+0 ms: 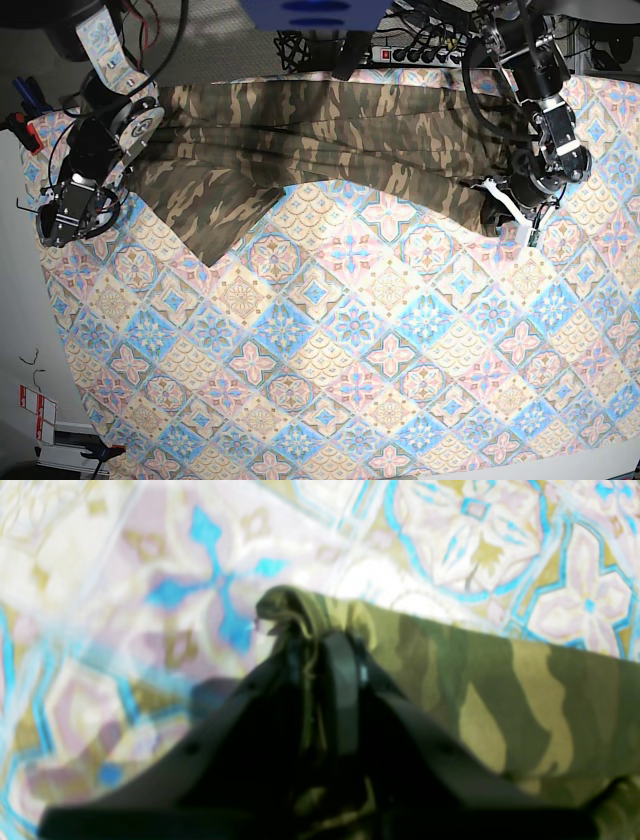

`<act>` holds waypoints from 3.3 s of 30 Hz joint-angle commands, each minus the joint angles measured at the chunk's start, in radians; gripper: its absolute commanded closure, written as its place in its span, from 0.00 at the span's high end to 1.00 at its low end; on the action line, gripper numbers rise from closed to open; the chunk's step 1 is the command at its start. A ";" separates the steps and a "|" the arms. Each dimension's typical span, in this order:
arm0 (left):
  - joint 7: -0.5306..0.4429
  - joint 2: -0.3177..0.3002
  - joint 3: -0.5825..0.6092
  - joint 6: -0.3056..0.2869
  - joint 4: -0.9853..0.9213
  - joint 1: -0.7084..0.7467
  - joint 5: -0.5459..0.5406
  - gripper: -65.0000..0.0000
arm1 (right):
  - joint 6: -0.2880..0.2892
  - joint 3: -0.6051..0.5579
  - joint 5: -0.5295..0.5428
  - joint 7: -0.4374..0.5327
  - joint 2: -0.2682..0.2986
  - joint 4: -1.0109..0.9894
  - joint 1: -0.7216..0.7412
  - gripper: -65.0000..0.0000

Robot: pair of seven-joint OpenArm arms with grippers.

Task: Fold the T-shirt properly
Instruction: 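Drag the folded shirt back toward the table center with both grippers, then pull the shirt edge back toward the robot with both grippers, then regrasp the shirt's folded edge with both grippers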

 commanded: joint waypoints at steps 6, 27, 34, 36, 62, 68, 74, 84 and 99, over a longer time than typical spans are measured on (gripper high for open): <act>0.196 -0.016 -0.006 0.044 -0.020 0.098 0.184 0.06 | -0.043 0.014 0.106 0.438 -0.041 0.107 -0.149 0.03; 0.202 -0.096 -0.014 0.044 0.204 0.310 0.216 0.07 | -0.043 -0.039 0.100 0.432 -0.142 0.426 -0.321 0.04; 0.199 -0.036 -0.102 0.044 0.421 0.359 0.224 0.09 | -0.043 -0.045 0.100 0.432 -0.213 0.716 -0.410 0.16; 0.202 -0.030 -0.118 0.044 0.468 0.360 0.224 0.14 | -0.043 -0.045 0.102 0.432 -0.222 0.776 -0.426 0.26; 0.203 0.028 -0.282 0.044 0.580 0.273 0.231 0.19 | -0.043 -0.072 0.098 0.425 -0.227 0.877 -0.384 0.55; 0.203 0.030 -0.325 0.044 0.582 0.265 0.235 0.19 | -0.043 -0.071 0.098 0.392 -0.224 0.956 -0.384 0.55; 0.203 0.068 -0.325 0.044 0.668 0.257 0.233 0.19 | -0.043 -0.074 0.098 0.389 -0.227 1.065 -0.384 0.55; 0.233 0.134 -0.322 0.044 0.835 0.264 0.236 0.43 | -0.043 0.001 0.112 0.313 -0.227 1.074 -0.384 0.65; 0.414 0.054 -0.230 0.044 0.835 0.262 0.141 0.58 | -0.043 0.314 0.298 0.303 -0.124 0.673 -0.301 0.74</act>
